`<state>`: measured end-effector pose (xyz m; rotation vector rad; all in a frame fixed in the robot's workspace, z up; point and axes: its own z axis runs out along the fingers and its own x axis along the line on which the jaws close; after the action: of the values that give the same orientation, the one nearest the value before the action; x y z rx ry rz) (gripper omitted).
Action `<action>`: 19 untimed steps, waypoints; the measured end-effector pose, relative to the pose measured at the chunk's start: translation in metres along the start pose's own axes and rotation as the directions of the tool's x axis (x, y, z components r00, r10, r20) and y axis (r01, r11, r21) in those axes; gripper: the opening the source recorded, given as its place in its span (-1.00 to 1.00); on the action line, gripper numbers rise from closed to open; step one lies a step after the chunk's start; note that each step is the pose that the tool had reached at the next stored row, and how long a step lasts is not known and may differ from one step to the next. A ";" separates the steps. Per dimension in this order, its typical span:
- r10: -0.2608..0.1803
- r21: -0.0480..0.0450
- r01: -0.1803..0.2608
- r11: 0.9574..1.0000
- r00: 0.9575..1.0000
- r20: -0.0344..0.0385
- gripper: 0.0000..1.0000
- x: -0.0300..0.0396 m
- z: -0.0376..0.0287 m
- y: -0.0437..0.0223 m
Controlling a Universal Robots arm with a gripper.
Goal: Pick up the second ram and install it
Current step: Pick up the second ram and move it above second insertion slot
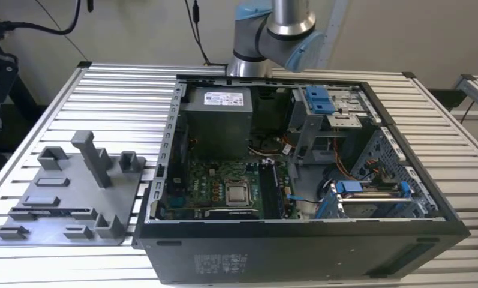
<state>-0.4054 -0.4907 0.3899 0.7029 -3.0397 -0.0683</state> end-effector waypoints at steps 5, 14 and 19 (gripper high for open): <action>-0.039 0.001 0.039 0.999 0.999 -0.002 -0.79 0.0000 0.0000 0.0001; -0.177 0.007 0.177 0.984 0.984 -0.012 -0.79 0.0001 0.0000 0.0001; -0.265 0.010 0.265 0.964 0.964 -0.018 -0.79 0.0001 0.0000 0.0001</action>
<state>-0.4056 -0.4907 0.3900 1.1018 -2.9117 -0.0468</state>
